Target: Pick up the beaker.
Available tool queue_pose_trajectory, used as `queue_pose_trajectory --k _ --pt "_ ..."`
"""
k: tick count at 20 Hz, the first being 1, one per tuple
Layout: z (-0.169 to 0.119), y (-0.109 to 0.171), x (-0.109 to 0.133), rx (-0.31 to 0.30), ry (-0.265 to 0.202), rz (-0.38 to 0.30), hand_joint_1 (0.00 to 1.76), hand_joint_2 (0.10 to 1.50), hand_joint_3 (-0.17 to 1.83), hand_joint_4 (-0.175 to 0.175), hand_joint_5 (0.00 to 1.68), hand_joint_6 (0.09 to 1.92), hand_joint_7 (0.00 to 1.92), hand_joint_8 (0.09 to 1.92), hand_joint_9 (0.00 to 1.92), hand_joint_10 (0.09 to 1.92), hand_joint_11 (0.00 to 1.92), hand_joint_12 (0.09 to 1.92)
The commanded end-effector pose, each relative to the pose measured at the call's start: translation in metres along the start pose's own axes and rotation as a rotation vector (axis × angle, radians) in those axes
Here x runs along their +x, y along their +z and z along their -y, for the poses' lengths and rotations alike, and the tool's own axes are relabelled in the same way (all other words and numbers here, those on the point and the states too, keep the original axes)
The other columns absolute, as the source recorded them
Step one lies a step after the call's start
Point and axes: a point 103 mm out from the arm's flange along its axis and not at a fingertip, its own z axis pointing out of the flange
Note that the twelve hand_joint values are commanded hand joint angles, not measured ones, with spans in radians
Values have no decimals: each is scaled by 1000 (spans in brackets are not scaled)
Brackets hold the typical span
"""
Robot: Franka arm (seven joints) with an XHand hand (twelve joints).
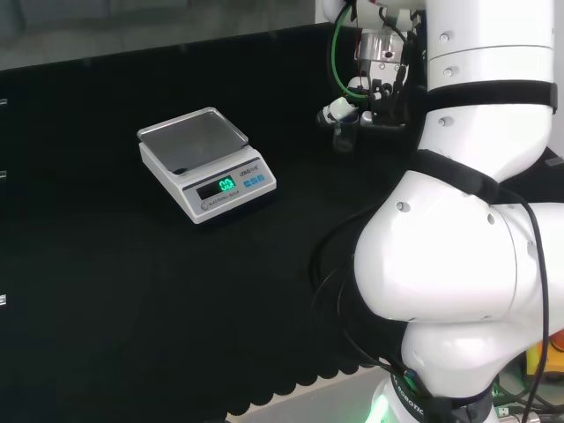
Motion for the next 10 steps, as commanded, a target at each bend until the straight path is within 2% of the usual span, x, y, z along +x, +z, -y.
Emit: queue_pose_trajectory --k 1,4,6,8,10 --pt "-7 11 -6 25 13 -24 485 813 348 -26 377 87 23 707 20 808 41 1546" --pt "-8 13 -2 10 7 -10 548 810 356 -27 402 87 112 750 128 876 159 1521" --pt "-8 11 1 -21 -2 10 606 800 381 -29 465 87 266 779 354 862 345 1435" --pt "-8 10 5 -36 -3 26 673 777 439 -50 563 87 476 782 635 792 609 1342" --pt "-9 9 9 -45 4 42 728 754 500 -78 651 87 622 786 830 731 831 1246"
